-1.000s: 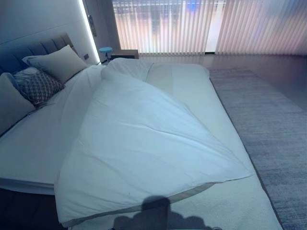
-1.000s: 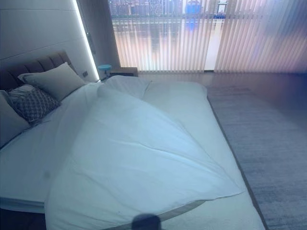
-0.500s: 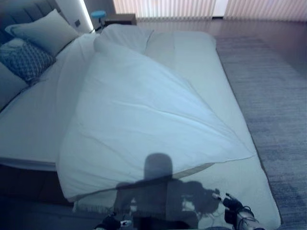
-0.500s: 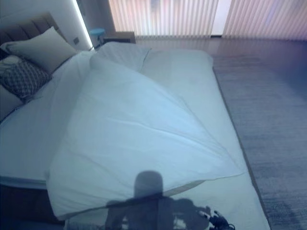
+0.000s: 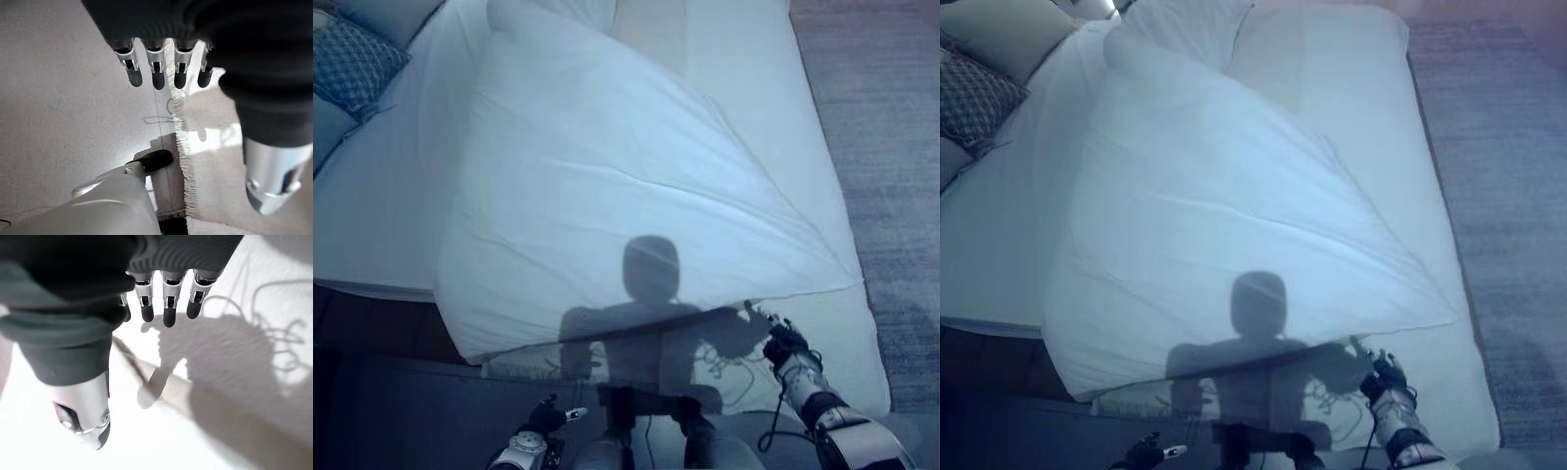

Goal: Make the bed

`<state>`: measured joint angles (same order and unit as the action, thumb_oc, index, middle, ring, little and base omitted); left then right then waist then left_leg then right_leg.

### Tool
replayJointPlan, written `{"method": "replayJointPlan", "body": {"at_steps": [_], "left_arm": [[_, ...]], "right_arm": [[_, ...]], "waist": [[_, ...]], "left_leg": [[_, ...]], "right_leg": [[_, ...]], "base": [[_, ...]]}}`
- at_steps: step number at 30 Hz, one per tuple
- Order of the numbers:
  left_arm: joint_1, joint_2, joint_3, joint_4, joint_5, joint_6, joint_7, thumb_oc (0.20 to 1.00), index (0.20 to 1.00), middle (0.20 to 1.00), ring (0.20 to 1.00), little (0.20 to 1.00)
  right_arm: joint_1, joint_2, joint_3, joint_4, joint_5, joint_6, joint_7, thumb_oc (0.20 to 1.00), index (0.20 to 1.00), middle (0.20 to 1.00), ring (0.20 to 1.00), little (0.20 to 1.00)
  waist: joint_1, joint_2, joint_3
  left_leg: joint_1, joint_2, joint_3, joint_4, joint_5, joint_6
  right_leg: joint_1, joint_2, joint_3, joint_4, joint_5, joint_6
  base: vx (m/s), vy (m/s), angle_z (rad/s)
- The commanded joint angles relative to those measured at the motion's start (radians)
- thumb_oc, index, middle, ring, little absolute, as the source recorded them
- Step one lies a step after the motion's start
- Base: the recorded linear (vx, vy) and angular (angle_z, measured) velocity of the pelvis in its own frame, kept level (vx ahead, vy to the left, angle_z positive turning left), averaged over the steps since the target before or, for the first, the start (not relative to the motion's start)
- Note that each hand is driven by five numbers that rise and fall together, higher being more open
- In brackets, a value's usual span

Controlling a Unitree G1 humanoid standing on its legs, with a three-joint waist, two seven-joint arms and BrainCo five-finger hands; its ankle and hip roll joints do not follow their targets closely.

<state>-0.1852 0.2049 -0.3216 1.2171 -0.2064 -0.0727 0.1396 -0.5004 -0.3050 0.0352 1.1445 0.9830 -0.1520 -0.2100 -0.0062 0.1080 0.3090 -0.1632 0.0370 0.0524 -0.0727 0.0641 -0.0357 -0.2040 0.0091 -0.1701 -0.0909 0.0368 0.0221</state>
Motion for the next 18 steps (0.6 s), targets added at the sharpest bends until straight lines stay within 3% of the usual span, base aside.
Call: {"method": "replayJointPlan", "body": {"at_steps": [1,18], "left_arm": [[-0.042,-0.029,-0.043,0.028,-0.061,-0.009,0.021,1.0,1.0,1.0,1.0,1.0],[-0.059,-0.044,-0.117,-0.056,-0.132,-0.019,0.009,1.0,1.0,1.0,1.0,1.0]], "right_arm": [[-0.055,-0.009,-0.019,0.014,0.068,-0.055,-0.02,1.0,1.0,1.0,1.0,1.0],[-0.252,-0.085,-0.05,0.082,0.194,-0.088,-0.018,1.0,1.0,1.0,1.0,1.0]], "waist": [[0.022,-0.053,-0.015],[0.048,-0.001,0.04]], "left_leg": [[-0.04,-0.074,0.005,-0.015,0.027,-0.02],[-0.121,-0.087,-0.027,-0.015,0.046,-0.029]], "right_leg": [[-0.009,-0.051,0.035,0.004,0.082,0.081],[-0.079,-0.058,0.011,0.009,0.086,0.082]], "base": [[0.0,0.0,0.0],[0.0,-0.004,0.05]]}}
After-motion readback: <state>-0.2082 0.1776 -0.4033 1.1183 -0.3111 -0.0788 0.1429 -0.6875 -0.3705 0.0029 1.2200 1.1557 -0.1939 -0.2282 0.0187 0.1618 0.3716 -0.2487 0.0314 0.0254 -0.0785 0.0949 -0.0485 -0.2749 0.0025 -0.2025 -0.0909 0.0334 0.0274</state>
